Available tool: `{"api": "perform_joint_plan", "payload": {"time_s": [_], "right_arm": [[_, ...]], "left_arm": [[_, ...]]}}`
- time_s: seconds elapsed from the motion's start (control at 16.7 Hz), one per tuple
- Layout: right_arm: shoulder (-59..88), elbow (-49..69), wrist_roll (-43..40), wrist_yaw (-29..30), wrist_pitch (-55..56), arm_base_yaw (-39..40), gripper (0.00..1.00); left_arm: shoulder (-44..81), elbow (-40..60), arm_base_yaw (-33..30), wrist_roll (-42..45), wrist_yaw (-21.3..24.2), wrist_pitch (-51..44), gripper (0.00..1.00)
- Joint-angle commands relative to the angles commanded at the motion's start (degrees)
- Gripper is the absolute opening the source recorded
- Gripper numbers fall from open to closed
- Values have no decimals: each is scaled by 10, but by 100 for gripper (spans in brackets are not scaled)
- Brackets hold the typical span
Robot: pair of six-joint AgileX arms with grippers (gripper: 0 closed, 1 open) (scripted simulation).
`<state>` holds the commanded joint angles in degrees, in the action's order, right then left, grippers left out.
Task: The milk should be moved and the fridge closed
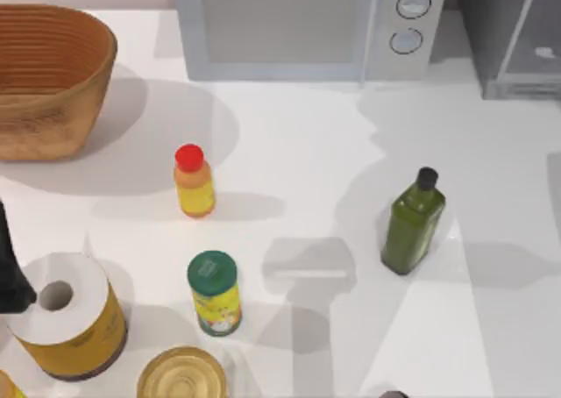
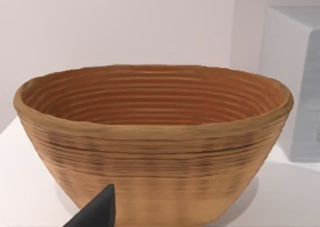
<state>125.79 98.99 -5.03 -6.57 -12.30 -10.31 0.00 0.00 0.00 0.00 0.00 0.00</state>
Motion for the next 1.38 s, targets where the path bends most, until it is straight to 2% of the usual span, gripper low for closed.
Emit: {"api": "perform_joint_plan", "payload": {"time_s": [0.12, 0.18, 0.9, 1.14, 1.38], "right_arm": [[0, 0, 0, 0, 0, 0, 98], [0, 0, 0, 0, 0, 0, 100], [-36, -26, 2, 0, 4, 6, 100], [-165, -125, 7, 1, 19, 21, 100], [-379, -283, 16, 7, 41, 41, 100]], "left_arm": [[0, 0, 0, 0, 0, 0, 100], [0, 0, 0, 0, 0, 0, 100], [0, 0, 0, 0, 0, 0, 100], [0, 0, 0, 0, 0, 0, 100], [0, 0, 0, 0, 0, 0, 100]]}}
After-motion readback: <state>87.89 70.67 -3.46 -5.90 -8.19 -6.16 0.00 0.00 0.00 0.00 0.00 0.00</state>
